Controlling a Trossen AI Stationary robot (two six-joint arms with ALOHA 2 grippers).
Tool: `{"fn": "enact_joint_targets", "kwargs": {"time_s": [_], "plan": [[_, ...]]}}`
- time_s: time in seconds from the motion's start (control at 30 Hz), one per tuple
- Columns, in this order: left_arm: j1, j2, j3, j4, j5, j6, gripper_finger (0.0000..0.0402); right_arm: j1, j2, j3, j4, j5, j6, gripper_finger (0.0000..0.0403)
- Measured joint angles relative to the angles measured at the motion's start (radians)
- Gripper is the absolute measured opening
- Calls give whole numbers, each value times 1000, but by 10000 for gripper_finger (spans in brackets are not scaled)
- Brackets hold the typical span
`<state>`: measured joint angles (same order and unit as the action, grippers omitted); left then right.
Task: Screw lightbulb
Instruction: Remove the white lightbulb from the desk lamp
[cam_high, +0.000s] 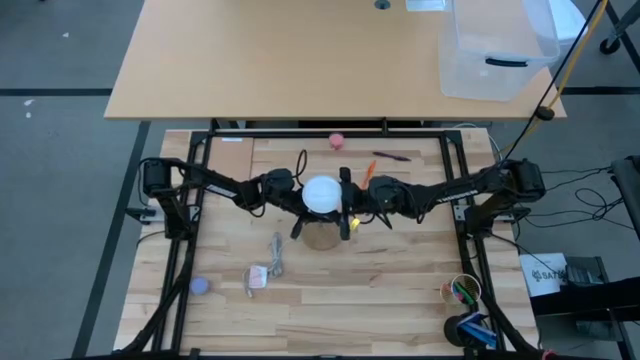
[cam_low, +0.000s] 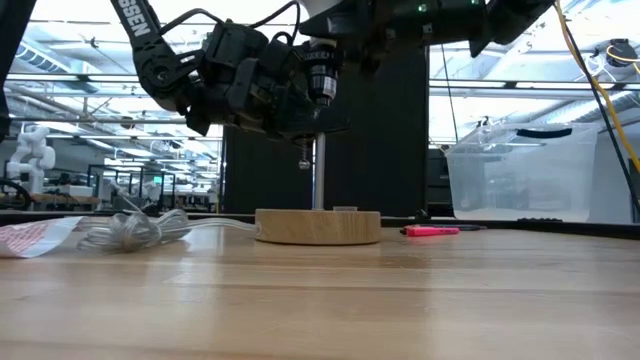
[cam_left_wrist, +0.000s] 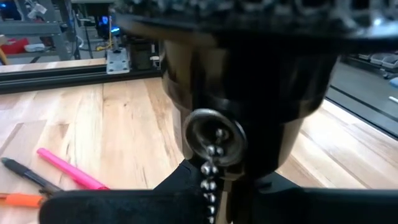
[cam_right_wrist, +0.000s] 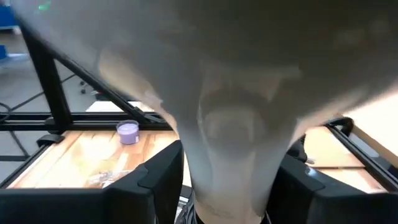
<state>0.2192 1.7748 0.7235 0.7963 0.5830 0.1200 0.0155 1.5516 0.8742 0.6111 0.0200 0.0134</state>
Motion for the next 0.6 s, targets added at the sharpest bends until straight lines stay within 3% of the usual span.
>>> {"fn": "enact_joint_targets", "kwargs": {"time_s": [0.47,0.6], "plan": [[-2,1,-2,4,-1,-10,28,194,-131,0,-169,443,-28,286],[-2,1,-2,4,-8,-17,28,272,-138,0,-169,667,-35,289]]}}
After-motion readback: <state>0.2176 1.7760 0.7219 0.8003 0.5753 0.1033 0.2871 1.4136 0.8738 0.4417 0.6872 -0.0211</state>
